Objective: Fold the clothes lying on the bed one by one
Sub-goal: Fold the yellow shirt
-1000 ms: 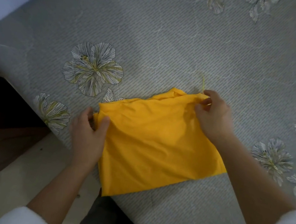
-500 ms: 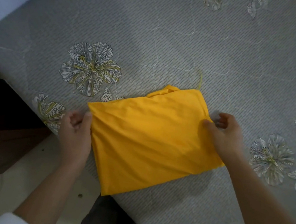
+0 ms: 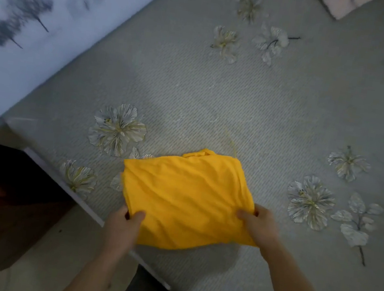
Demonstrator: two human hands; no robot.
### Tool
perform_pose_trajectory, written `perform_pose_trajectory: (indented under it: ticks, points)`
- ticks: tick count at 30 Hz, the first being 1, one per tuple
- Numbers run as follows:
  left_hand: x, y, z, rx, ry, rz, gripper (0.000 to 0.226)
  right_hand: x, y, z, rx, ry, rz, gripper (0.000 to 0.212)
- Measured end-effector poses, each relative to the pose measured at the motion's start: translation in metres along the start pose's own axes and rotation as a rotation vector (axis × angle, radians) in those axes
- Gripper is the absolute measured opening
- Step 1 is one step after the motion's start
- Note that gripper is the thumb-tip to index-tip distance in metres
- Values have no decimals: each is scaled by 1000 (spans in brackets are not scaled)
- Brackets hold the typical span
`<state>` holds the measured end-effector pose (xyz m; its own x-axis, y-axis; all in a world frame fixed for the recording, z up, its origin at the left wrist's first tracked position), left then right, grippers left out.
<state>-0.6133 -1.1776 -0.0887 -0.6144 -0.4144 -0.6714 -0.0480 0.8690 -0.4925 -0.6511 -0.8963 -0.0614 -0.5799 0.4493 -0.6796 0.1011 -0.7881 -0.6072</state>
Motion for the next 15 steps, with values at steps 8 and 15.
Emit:
perform_pose_trajectory:
  ticks: [8, 15]
  points:
    - [-93, 20, -78, 223, 398, 228, 34, -105, -75, -57, 105, -1, -132, 30]
    - [-232, 108, -94, 390, 704, 538, 29, -199, -162, -189, 298, 148, -373, 25]
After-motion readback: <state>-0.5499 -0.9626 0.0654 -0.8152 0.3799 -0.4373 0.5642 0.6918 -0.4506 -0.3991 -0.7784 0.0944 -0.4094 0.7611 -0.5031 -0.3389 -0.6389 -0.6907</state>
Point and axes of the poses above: each hand's wrist, its own x-axis towards the middle knuckle, its own y-axis out of the palm, z = x × y, the point moved 1 cm from there along x, towards the middle knuckle, and after that the axes turned 7 degrees about -z, right-handed, at the moved point
